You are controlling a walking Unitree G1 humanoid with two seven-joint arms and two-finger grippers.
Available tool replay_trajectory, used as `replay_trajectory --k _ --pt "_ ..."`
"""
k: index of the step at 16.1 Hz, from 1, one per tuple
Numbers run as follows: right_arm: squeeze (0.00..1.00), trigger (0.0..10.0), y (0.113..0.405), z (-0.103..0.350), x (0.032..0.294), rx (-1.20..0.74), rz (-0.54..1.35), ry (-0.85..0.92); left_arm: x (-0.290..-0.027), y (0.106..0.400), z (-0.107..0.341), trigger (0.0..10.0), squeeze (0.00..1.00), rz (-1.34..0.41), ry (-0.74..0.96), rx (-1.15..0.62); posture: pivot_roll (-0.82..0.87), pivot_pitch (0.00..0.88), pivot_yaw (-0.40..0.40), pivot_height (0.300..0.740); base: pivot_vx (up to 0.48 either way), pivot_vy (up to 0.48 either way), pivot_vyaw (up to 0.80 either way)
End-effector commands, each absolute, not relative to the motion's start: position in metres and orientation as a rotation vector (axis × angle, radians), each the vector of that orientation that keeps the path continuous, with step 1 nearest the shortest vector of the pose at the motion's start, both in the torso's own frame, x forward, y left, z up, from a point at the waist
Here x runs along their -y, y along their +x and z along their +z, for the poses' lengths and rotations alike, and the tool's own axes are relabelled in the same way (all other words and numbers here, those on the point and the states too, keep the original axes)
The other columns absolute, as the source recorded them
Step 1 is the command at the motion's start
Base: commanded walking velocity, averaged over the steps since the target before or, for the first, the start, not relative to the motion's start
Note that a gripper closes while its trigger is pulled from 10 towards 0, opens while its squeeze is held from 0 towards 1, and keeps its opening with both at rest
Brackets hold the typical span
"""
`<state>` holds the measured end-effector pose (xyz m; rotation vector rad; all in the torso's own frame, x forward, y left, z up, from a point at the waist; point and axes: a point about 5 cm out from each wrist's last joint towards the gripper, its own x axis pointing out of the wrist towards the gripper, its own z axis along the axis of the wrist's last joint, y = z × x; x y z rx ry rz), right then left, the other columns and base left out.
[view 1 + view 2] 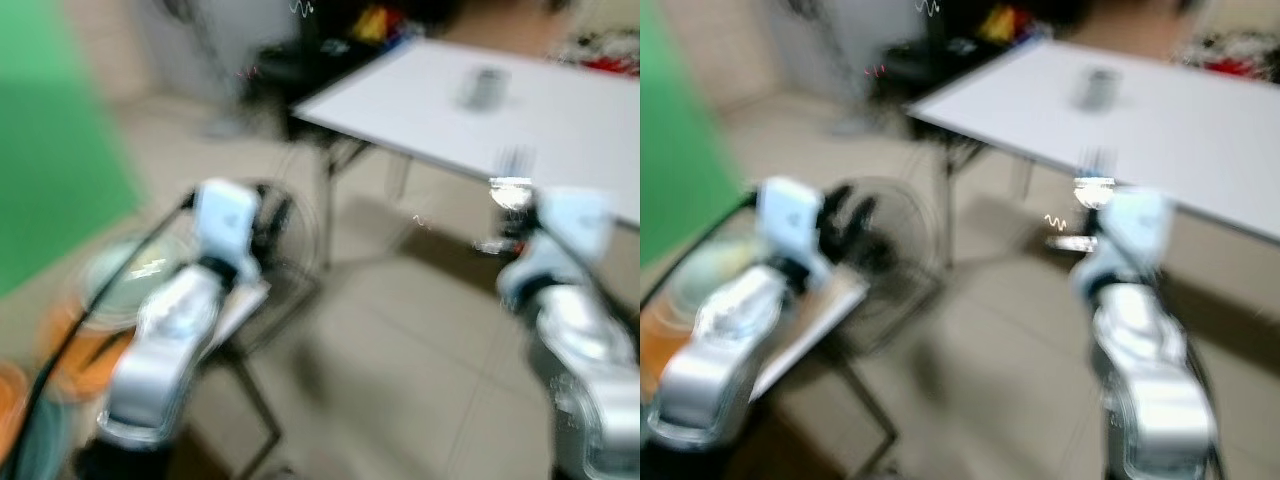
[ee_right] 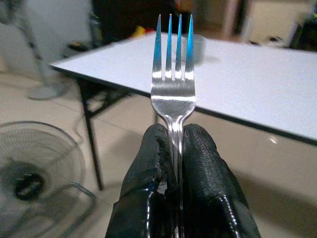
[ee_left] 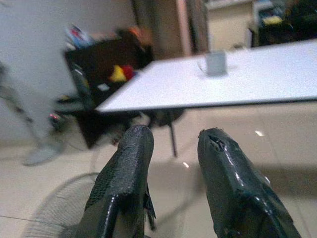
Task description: Setting the table
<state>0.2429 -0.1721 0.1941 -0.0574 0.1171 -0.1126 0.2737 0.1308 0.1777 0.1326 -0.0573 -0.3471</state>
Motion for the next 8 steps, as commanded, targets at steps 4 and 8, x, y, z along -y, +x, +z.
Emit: replay_trajectory --k 4,8 --pt "0.0 10.0 0.2441 0.195 0.1761 -0.12 -0.129 -0.077 -0.1264 0.2763 0.1834 10.0 0.0 -0.37 0.129 0.079 0.02 0.0 0.067 0.74 0.412 0.0 -0.51" --pt "0.0 10.0 0.2448 0.1934 0.1728 -0.124 -0.088 -0.081 -0.1291 0.2763 0.1804 10.0 0.0 -0.362 0.117 0.067 0.02 0.0 0.067 0.74 0.411 0.0 0.0"
